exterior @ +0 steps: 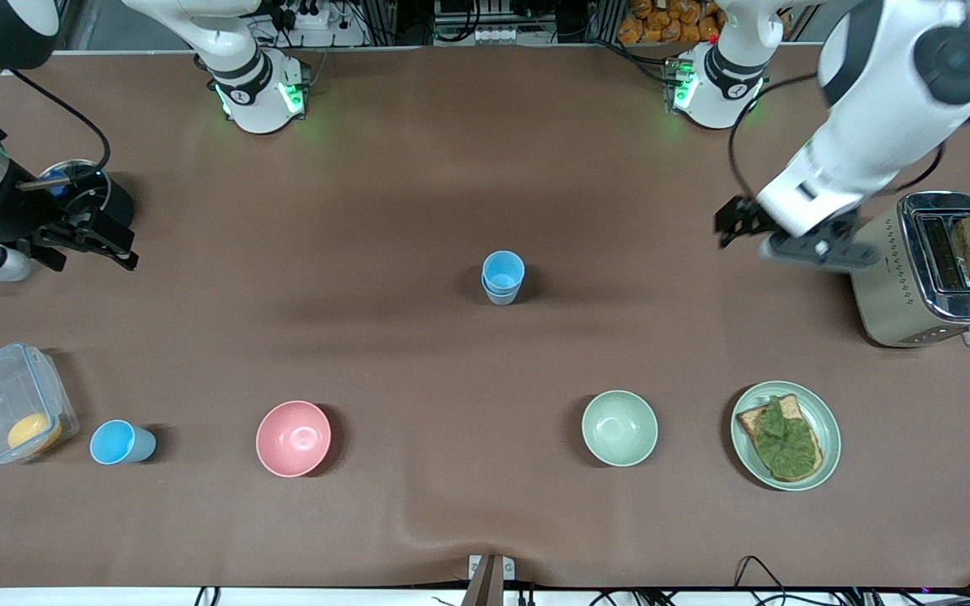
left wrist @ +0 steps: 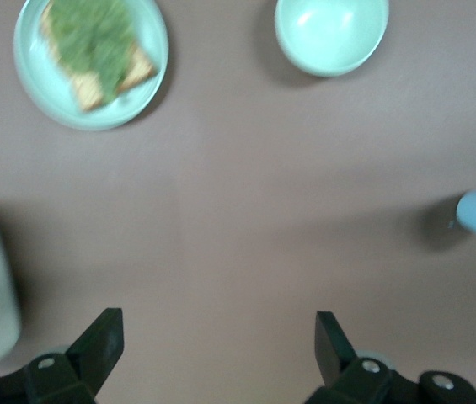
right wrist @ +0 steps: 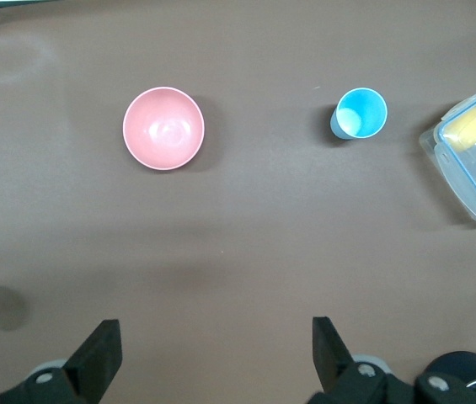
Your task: Stack blue cups with both arms
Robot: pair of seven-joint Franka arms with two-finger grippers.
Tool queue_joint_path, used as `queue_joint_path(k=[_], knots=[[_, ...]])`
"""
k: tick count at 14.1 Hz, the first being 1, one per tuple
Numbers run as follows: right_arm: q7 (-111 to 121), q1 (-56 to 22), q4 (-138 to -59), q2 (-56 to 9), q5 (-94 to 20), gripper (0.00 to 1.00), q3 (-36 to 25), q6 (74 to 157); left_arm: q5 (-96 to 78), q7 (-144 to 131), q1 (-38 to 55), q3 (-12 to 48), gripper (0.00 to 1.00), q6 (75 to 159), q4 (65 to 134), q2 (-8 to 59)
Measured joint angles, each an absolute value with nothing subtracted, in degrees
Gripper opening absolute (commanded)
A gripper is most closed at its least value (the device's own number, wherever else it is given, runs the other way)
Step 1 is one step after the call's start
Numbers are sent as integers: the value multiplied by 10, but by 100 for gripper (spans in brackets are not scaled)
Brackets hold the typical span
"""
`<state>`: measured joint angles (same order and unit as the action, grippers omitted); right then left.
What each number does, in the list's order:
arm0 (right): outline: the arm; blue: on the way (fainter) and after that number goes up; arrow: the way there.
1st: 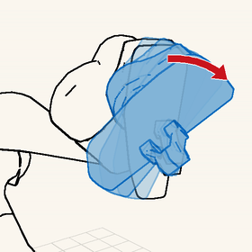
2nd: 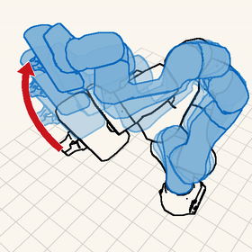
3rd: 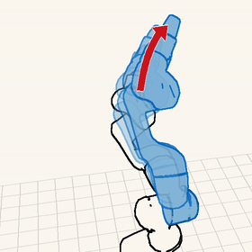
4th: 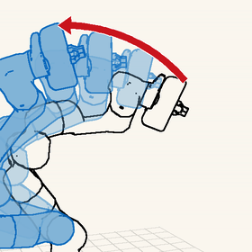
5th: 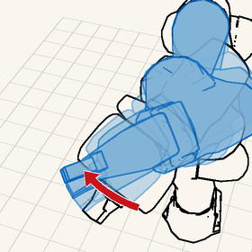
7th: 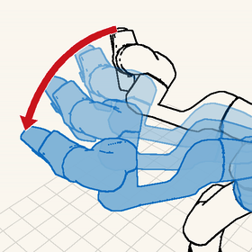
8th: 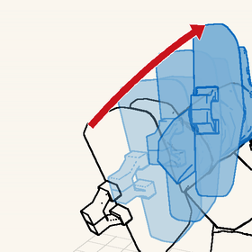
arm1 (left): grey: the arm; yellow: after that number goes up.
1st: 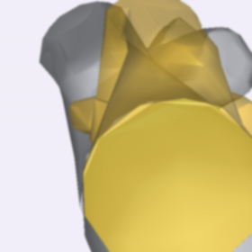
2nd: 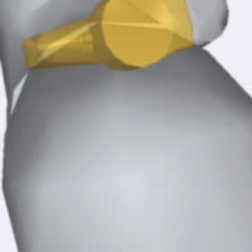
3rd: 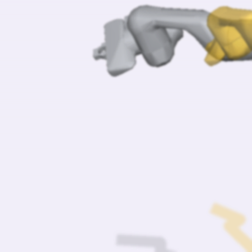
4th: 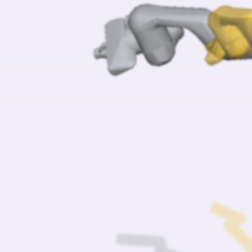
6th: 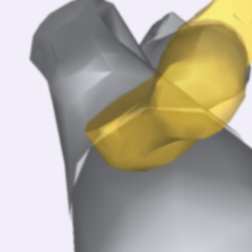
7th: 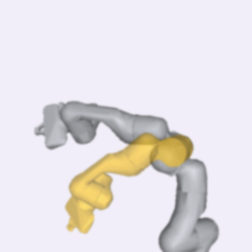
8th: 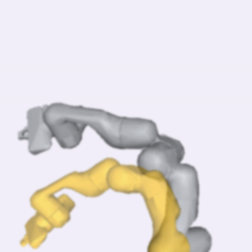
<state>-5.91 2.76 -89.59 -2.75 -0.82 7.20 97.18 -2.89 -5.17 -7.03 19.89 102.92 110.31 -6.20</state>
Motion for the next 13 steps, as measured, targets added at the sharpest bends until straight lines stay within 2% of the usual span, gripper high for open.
queue_joint_path(k=[2,7,13], knots=[[-49,32,-888,-27,-1,100,70,962,-29,-52,-76,175,100,971,1064,-73],[-10,52,-881,-26,4,100,66,917,-15,-52,-80,104,100,893,986,-67],[-8,52,-872,-26,4,100,67,882,-15,-74,-75,107,100,885,973,-56]])
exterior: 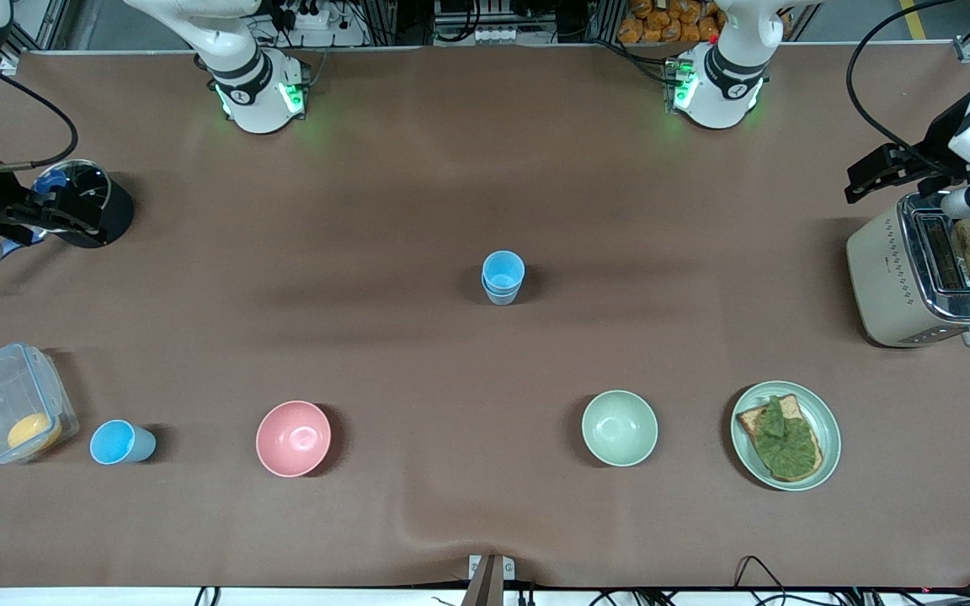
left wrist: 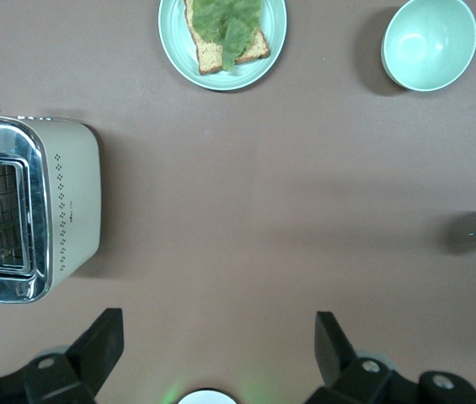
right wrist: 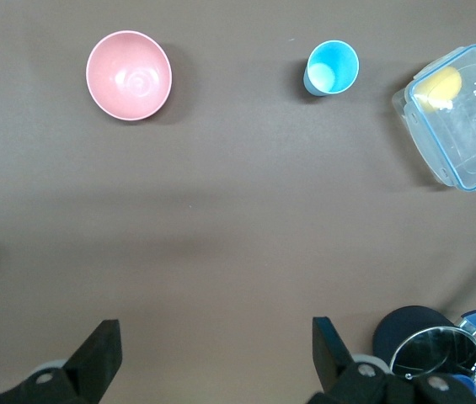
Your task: Stack blue cups with both arms
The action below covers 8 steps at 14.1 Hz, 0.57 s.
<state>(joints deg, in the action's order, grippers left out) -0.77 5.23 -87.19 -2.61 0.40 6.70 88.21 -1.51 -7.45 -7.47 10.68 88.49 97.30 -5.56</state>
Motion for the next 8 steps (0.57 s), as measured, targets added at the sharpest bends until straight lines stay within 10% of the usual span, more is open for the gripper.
queue_joint_path(k=[8], knots=[[-8,52,-864,-26,4,100,69,881,-15,-79,-77,105,100,878,963,-53]])
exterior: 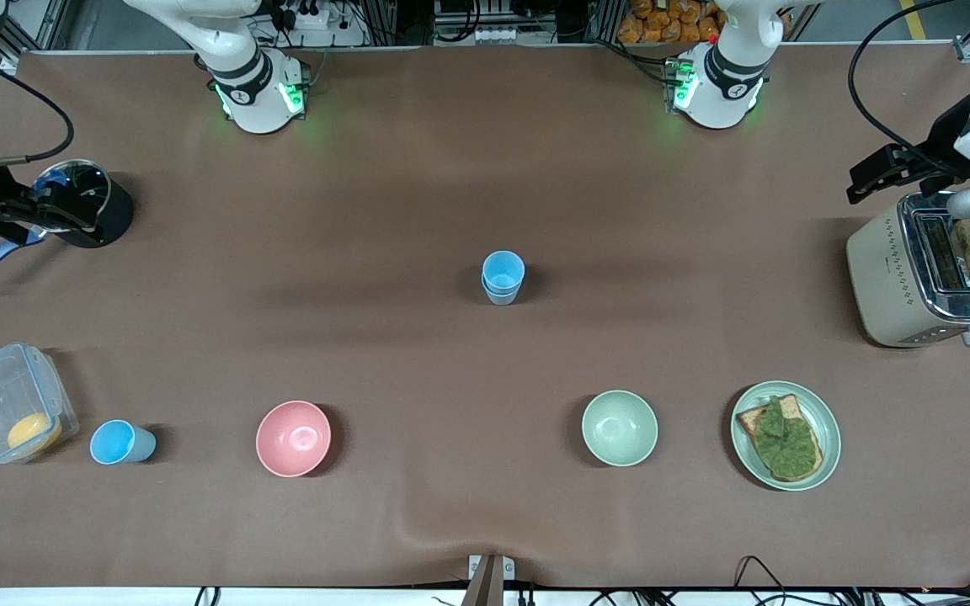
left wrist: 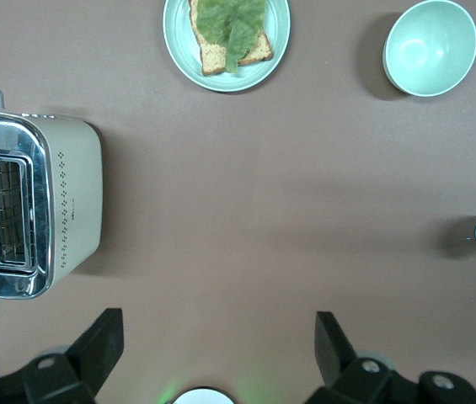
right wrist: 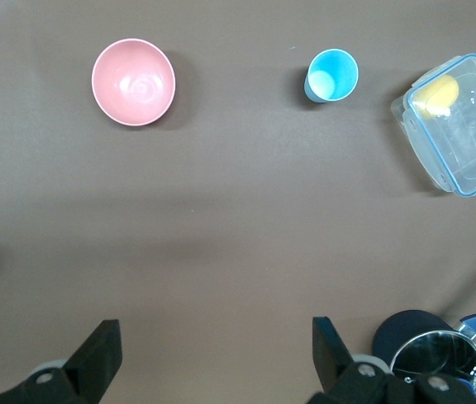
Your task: Stack blue cups with both arms
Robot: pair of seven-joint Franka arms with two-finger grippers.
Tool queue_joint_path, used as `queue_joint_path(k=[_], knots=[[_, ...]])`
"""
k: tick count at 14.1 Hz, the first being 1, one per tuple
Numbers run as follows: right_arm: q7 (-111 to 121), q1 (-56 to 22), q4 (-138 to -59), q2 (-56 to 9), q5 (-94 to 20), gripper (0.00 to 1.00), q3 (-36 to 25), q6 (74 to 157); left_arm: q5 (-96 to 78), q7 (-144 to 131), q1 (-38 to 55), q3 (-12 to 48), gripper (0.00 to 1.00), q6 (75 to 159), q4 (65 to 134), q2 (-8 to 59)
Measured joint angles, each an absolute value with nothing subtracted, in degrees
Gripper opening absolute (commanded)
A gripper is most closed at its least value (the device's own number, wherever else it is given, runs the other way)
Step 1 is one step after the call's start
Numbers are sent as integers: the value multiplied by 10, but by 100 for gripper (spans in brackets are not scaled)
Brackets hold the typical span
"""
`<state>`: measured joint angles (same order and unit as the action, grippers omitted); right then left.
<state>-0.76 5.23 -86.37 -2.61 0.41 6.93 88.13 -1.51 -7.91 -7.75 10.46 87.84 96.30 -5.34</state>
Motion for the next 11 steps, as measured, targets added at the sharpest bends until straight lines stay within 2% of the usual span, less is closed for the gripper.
queue_joint_path(k=[11], knots=[[-7,52,-863,-26,4,100,69,881,-15,-94,-76,107,100,878,957,-44]])
